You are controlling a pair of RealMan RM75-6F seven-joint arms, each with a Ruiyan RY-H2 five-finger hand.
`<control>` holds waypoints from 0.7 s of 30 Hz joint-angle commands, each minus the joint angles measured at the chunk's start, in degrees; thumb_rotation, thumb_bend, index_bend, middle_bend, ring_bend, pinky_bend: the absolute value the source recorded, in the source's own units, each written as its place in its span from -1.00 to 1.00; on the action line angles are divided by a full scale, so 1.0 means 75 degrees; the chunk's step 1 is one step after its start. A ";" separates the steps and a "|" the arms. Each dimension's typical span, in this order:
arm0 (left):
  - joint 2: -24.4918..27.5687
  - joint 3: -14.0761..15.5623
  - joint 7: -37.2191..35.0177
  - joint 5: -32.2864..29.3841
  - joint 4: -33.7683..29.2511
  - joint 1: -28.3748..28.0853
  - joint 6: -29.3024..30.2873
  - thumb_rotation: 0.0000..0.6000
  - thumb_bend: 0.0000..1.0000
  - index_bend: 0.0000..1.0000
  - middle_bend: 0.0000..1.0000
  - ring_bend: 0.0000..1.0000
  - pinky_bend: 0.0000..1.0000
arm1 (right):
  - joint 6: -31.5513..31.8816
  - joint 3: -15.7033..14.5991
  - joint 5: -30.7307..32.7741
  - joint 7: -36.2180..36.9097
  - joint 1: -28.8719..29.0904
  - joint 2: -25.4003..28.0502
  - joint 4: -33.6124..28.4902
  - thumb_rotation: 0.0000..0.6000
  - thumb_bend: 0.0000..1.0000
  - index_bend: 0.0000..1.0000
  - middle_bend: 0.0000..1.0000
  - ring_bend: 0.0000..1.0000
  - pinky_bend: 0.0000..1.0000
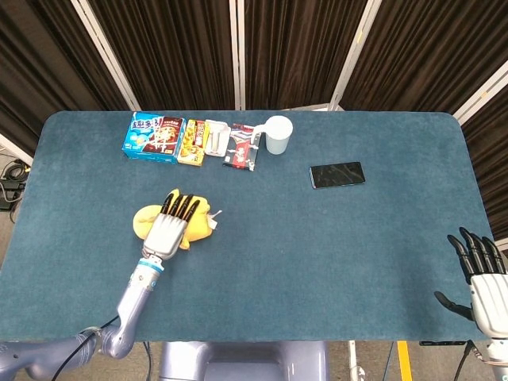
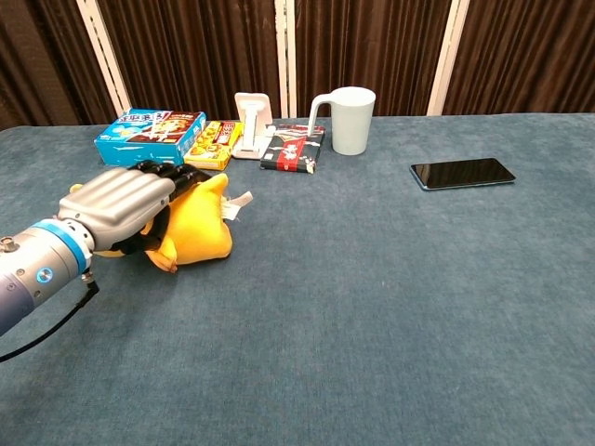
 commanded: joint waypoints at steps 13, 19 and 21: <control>0.0240 0.0042 0.0058 -0.0413 0.0025 0.0067 -0.0079 1.00 1.00 -1.00 -1.00 -1.00 -1.00 | -0.0038 -0.0011 -0.0003 -0.0082 0.0009 -0.0022 -0.0016 1.00 -0.79 -0.95 -1.00 -1.00 -1.00; 0.0330 0.0109 -0.0161 -0.0646 0.0519 0.0191 -0.0216 1.00 1.00 -1.00 -1.00 -1.00 -1.00 | -0.0061 -0.0033 -0.0031 -0.0187 0.0015 -0.0045 -0.0052 1.00 -0.79 -0.95 -1.00 -1.00 -1.00; 0.0363 0.0126 -0.0259 -0.0669 0.0628 0.0223 -0.0237 1.00 1.00 -1.00 -1.00 -1.00 -1.00 | -0.0066 -0.0037 -0.0038 -0.0204 0.0018 -0.0050 -0.0057 1.00 -0.79 -0.95 -1.00 -1.00 -1.00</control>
